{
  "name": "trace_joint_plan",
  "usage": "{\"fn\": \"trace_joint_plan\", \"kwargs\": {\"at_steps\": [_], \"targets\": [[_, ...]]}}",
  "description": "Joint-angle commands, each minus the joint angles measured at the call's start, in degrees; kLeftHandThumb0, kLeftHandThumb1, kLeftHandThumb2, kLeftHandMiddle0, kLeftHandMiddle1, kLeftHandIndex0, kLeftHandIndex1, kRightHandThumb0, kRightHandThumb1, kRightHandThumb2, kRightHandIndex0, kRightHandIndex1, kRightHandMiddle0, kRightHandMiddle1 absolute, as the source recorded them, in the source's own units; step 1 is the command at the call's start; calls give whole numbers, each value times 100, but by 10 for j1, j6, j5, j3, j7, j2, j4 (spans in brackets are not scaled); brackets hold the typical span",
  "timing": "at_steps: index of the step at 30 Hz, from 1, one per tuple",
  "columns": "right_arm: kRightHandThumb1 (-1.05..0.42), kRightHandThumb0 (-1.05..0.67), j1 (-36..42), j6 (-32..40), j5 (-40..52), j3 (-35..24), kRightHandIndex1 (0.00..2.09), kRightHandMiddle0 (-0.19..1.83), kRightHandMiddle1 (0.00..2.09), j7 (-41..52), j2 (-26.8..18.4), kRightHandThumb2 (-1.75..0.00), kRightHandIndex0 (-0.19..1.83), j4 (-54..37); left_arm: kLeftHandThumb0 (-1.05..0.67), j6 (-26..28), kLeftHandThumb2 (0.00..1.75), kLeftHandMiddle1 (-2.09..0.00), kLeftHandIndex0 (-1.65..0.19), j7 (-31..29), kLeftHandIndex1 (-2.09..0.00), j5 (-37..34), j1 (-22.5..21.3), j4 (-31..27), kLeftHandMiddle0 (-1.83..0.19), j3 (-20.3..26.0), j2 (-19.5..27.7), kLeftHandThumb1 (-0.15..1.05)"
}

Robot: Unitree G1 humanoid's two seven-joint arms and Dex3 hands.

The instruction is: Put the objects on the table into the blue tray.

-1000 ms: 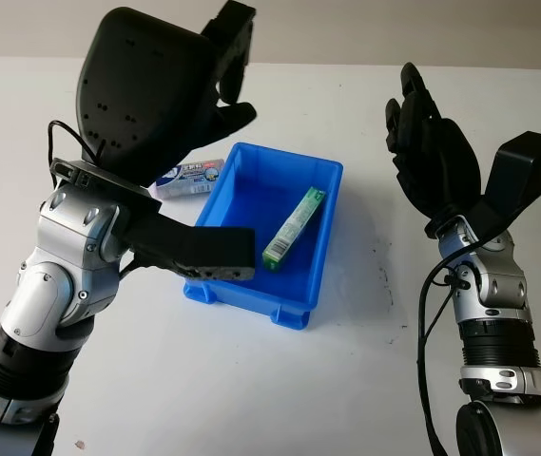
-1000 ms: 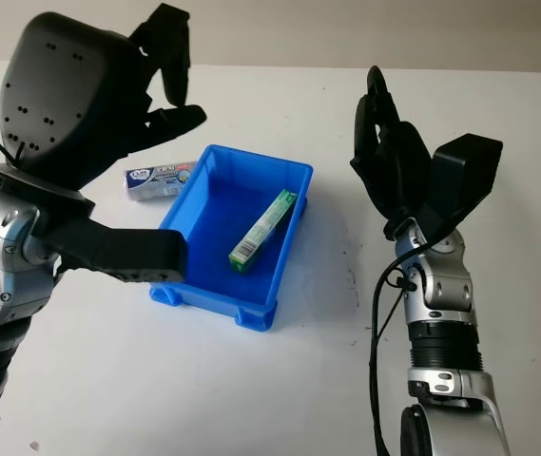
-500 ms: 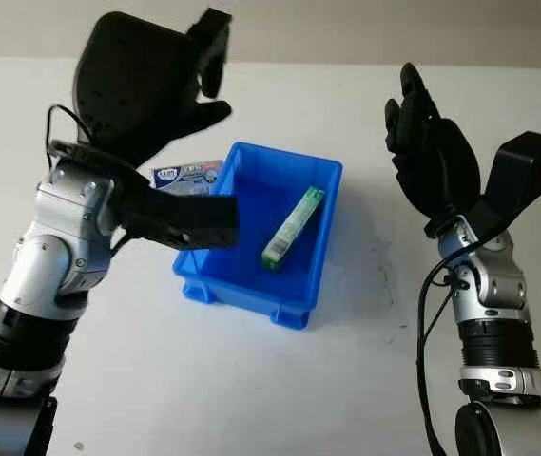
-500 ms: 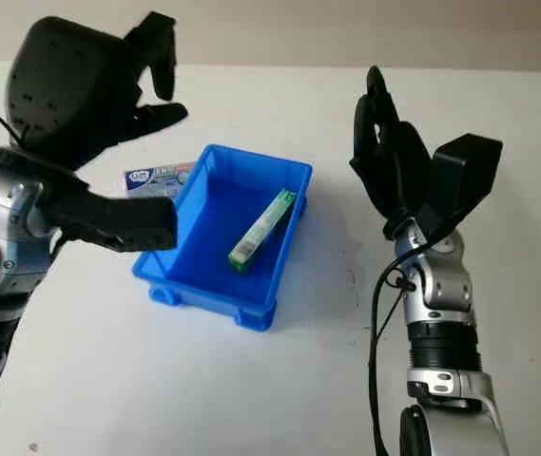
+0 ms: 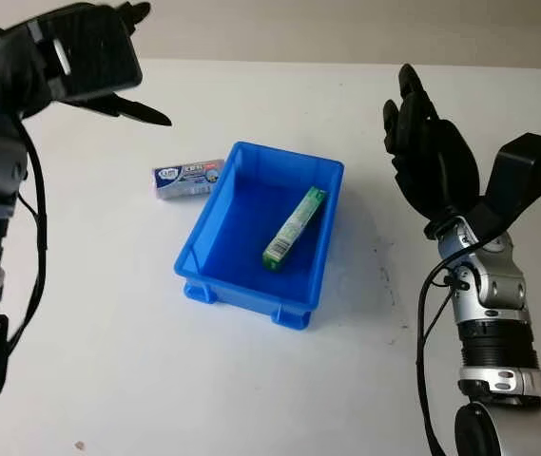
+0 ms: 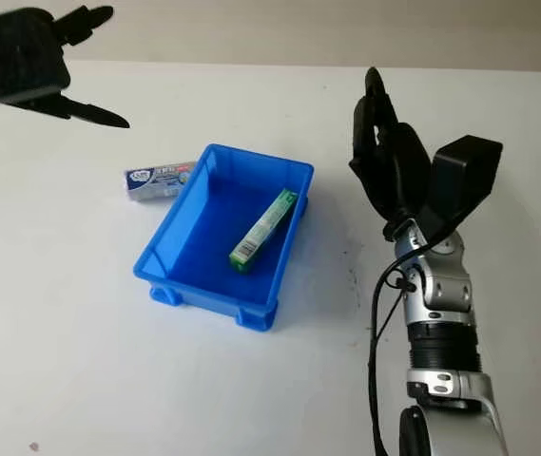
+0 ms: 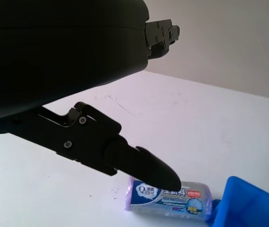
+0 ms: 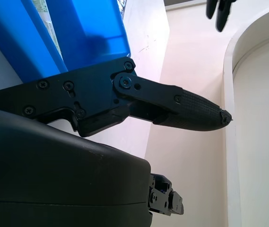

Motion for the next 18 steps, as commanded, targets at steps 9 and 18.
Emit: {"fn": "trace_joint_plan", "kwargs": {"at_steps": [9,18], "targets": [[-105,-75,4,-3,1,-4,0,-19,0,-1,-1,-69,-19,-1,-63,-93,6,0,19,9,0,20,-58,109,19,-77,8,81],[-105,-74,9,-4,2,-4,0,-19,0,-1,0,-69,-19,-6,-56,-175,5,-2,15,81,-4,53,-79,221,17,-123,-24,80]]}}
